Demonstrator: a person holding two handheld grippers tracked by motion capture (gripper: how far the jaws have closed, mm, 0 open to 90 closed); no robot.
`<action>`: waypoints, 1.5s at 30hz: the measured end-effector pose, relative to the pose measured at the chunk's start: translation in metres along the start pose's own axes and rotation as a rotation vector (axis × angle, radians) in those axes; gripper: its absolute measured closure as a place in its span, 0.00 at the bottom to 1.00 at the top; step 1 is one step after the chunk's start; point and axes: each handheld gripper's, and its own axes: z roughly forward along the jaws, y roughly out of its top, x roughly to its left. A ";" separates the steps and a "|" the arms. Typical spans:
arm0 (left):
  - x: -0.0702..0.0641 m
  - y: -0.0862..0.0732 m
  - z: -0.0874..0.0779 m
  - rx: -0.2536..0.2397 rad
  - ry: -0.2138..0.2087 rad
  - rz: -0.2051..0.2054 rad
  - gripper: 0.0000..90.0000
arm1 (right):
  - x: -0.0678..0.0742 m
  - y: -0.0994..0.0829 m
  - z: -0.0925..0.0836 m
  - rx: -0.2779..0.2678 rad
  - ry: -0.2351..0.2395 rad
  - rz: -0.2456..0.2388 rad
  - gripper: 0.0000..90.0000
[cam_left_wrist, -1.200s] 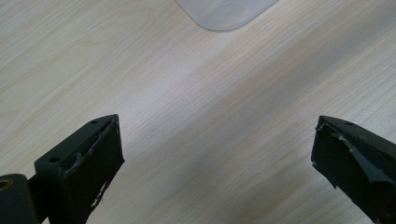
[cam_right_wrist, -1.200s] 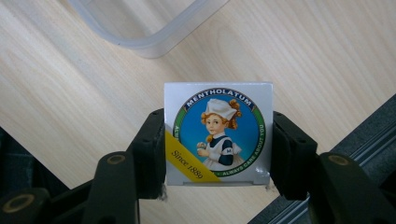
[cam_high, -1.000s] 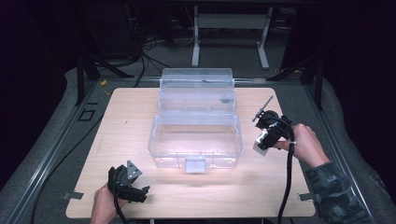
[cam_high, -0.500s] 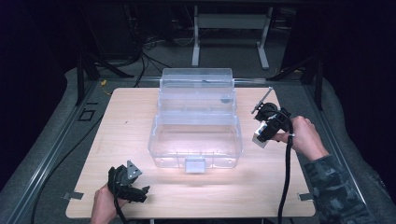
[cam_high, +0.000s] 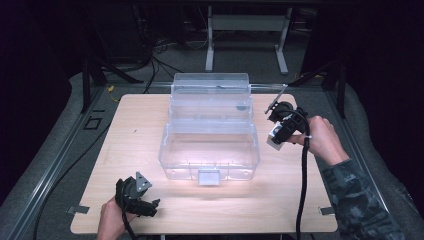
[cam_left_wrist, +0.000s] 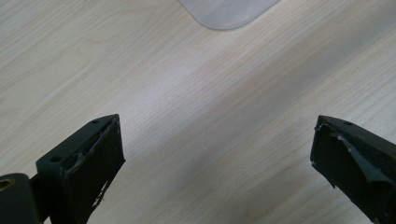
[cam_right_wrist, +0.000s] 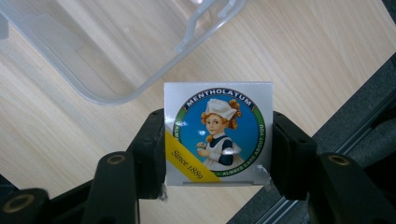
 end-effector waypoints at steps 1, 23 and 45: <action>0.000 0.000 0.000 0.000 0.000 0.000 0.03 | 0.002 0.002 0.000 -0.023 -0.002 -0.003 0.51; 0.000 0.000 0.000 -0.002 -0.005 0.000 0.03 | 0.030 0.036 -0.005 -0.067 0.004 -0.087 0.51; -0.001 0.000 0.002 0.001 -0.009 0.006 0.04 | 0.061 0.059 0.035 -0.010 0.081 -0.155 0.51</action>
